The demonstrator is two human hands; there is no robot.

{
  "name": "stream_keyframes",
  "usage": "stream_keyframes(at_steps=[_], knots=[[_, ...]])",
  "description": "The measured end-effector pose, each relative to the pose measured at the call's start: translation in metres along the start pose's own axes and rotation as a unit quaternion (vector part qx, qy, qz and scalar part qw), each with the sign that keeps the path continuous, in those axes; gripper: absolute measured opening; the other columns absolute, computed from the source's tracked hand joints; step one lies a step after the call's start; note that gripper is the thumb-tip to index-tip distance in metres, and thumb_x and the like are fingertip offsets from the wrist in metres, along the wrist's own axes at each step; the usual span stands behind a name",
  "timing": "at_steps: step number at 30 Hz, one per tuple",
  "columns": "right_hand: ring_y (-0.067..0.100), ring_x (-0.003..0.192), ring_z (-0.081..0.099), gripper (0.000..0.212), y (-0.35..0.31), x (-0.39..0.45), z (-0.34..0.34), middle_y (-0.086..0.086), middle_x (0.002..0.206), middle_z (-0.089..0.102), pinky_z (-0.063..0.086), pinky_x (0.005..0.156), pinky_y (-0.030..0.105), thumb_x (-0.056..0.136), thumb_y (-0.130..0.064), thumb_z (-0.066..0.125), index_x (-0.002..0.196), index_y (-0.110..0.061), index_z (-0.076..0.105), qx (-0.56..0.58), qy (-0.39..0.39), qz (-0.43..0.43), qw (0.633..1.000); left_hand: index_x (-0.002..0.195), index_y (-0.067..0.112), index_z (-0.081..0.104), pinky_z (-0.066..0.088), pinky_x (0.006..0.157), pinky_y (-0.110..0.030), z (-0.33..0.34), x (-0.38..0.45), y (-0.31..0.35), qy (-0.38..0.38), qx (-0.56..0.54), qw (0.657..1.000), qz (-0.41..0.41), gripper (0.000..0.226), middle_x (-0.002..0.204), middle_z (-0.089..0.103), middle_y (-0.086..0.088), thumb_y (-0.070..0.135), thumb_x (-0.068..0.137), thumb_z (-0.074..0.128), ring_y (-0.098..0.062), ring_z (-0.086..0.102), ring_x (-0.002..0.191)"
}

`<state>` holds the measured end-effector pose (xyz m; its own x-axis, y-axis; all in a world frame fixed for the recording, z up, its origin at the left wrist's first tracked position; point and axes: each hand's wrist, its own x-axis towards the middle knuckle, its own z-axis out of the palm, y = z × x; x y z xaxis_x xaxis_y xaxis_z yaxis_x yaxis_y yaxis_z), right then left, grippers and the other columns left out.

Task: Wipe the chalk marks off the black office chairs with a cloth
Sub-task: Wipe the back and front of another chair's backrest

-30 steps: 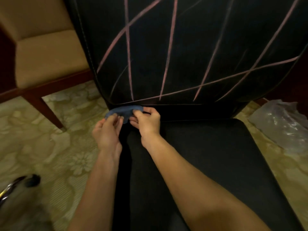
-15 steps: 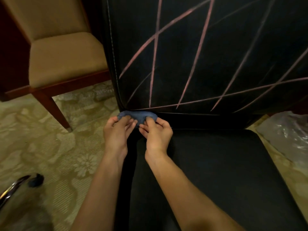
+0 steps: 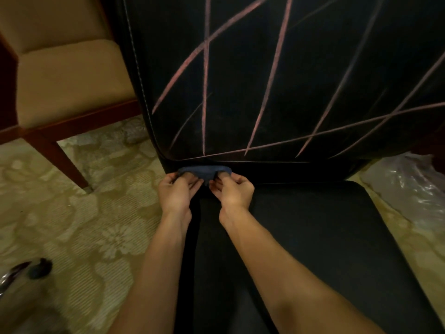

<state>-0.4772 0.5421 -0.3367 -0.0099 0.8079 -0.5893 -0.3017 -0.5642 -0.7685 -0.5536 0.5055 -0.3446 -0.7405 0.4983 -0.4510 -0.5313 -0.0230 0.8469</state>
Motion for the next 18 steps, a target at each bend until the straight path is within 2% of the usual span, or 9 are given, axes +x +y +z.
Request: stream_keyframes(at_steps=[5,10,13,16,18], knots=[[0.025,0.084,0.074,0.021,-0.012,-0.034,0.002,0.02,0.096,0.074,0.061,0.074,0.028,0.089,-0.005,0.069,0.109,0.002,0.067,0.102,-0.067,-0.019,0.992,0.095,0.008,0.062,0.057,0.075,-0.021,-0.012,-0.022,0.024,-0.033,-0.044,0.997,0.048,0.01,0.086,0.069,-0.011,-0.002,0.092,0.062,-0.022,0.071,0.089],[0.023,0.081,0.073,0.02,-0.014,-0.049,0.006,0.021,0.096,0.073,0.061,0.076,0.029,0.091,-0.004,0.066,0.109,0.002,0.067,0.126,-0.089,-0.029,0.988,0.092,0.011,0.064,0.057,0.08,-0.023,-0.018,-0.038,0.029,-0.041,-0.09,0.992,0.079,0.011,0.087,0.069,-0.006,0.0,0.092,0.064,-0.016,0.071,0.086],[0.024,0.082,0.073,0.02,-0.013,-0.04,0.01,0.022,0.098,0.073,0.061,0.075,0.03,0.09,-0.003,0.067,0.109,0.0,0.066,0.113,-0.067,-0.017,0.991,0.093,0.01,0.063,0.057,0.079,-0.026,-0.013,-0.026,0.021,-0.035,-0.072,0.994,0.077,0.01,0.088,0.069,-0.009,0.0,0.092,0.062,-0.02,0.071,0.087],[0.026,0.082,0.072,0.022,-0.008,-0.02,0.015,0.024,0.101,0.072,0.061,0.067,0.03,0.088,-0.002,0.068,0.109,0.002,0.066,0.094,-0.013,0.022,0.995,0.108,0.004,0.06,0.059,0.07,-0.024,-0.005,-0.007,0.007,-0.007,0.0,0.999,0.051,0.014,0.098,0.07,-0.019,0.002,0.094,0.061,-0.024,0.073,0.084],[0.028,0.084,0.072,0.022,-0.008,-0.012,0.015,0.023,0.1,0.072,0.06,0.062,0.03,0.087,-0.003,0.07,0.108,0.002,0.066,0.072,0.02,0.033,0.997,0.107,0.004,0.058,0.059,0.066,-0.024,-0.004,-0.001,0.003,0.008,0.012,1.0,0.023,0.014,0.1,0.069,-0.021,0.002,0.094,0.061,-0.026,0.072,0.084]])
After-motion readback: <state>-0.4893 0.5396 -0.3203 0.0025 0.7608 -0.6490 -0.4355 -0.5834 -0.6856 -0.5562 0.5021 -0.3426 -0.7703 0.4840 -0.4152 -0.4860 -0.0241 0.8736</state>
